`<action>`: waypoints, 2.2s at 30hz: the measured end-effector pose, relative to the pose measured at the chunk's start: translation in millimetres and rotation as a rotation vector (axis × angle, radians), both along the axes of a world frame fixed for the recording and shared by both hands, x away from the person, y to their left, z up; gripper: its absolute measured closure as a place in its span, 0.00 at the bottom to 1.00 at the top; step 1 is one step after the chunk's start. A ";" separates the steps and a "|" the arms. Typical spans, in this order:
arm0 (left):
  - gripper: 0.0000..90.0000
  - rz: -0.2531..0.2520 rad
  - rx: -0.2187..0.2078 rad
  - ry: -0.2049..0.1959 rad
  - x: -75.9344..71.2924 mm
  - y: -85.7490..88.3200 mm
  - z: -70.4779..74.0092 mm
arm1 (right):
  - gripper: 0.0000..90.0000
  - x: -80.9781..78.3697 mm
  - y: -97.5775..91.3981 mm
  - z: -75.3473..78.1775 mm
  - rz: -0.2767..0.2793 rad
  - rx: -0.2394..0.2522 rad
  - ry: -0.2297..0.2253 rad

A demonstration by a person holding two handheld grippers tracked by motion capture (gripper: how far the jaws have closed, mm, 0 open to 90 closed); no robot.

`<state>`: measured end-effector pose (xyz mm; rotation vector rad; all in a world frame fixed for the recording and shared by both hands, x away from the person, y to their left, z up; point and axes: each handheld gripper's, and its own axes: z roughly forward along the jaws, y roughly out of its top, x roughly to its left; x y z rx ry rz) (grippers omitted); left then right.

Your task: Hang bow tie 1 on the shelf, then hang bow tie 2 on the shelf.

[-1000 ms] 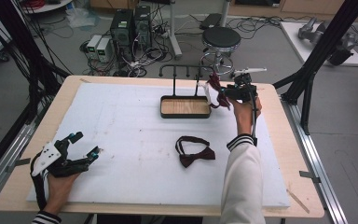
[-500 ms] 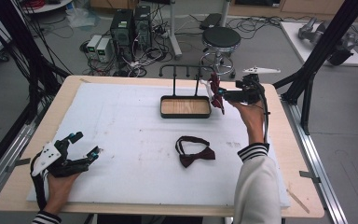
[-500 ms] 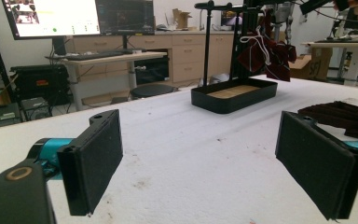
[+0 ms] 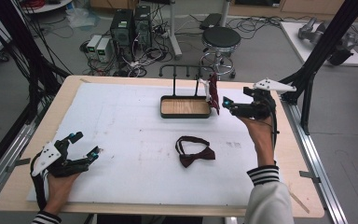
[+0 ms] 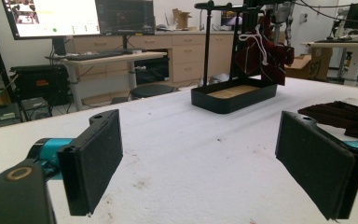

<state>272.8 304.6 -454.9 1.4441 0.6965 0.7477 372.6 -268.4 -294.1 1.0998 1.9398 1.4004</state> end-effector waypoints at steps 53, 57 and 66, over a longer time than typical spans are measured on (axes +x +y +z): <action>0.17 0.003 -0.008 -0.001 -0.1 0.7 -0.2 | 0.09 -96.3 -21.8 -72.4 0.117 0.006 -0.115; 0.17 0.003 -0.008 -0.001 -0.1 0.7 -0.2 | 0.09 -92.2 -17.3 -69.9 0.159 -0.023 -0.097; 0.17 0.002 -0.012 0.002 0.0 0.9 -0.2 | 0.09 -80.8 0.1 -69.1 0.275 -0.127 -0.029</action>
